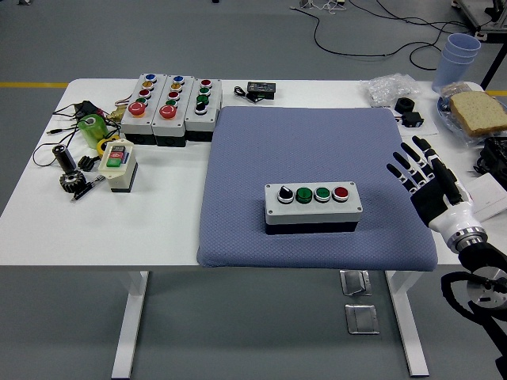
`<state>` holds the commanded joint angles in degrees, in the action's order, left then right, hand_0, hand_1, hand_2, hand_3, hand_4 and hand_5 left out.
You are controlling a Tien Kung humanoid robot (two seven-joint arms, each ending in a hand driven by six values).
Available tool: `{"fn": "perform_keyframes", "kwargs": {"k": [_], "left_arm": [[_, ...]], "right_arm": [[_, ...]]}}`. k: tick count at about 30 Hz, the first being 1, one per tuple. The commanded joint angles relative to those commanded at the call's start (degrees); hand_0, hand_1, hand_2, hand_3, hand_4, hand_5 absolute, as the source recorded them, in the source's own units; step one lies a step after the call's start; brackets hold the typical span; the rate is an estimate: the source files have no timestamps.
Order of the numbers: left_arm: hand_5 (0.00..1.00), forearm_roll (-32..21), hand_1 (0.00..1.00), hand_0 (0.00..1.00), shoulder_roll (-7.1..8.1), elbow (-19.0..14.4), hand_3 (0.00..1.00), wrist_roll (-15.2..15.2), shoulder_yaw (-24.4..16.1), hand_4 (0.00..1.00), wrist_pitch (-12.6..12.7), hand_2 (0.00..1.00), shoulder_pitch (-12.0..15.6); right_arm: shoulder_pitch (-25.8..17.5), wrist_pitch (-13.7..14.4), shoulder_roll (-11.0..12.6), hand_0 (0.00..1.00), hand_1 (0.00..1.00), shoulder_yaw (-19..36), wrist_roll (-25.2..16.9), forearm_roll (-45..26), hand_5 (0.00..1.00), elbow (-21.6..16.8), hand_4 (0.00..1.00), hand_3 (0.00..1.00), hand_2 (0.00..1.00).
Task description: Pick up the button,place it on the desk,press the button,press the button
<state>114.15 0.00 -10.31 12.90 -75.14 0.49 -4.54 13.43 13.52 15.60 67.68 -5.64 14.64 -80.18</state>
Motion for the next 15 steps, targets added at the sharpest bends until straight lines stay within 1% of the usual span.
{"fn": "perform_keyframes", "kwargs": {"k": [15], "left_arm": [[0.849, -0.51, 0.641, 0.655, 0.00, 0.00, 0.559, -0.04, -0.09, 0.333, -0.07, 0.663, -0.70]], "right_arm": [[0.61, -0.04, -0.17, 0.719, 0.673, 0.46, 0.16, -0.09, 0.302, 0.24, 0.675, 0.667, 0.708]]}}
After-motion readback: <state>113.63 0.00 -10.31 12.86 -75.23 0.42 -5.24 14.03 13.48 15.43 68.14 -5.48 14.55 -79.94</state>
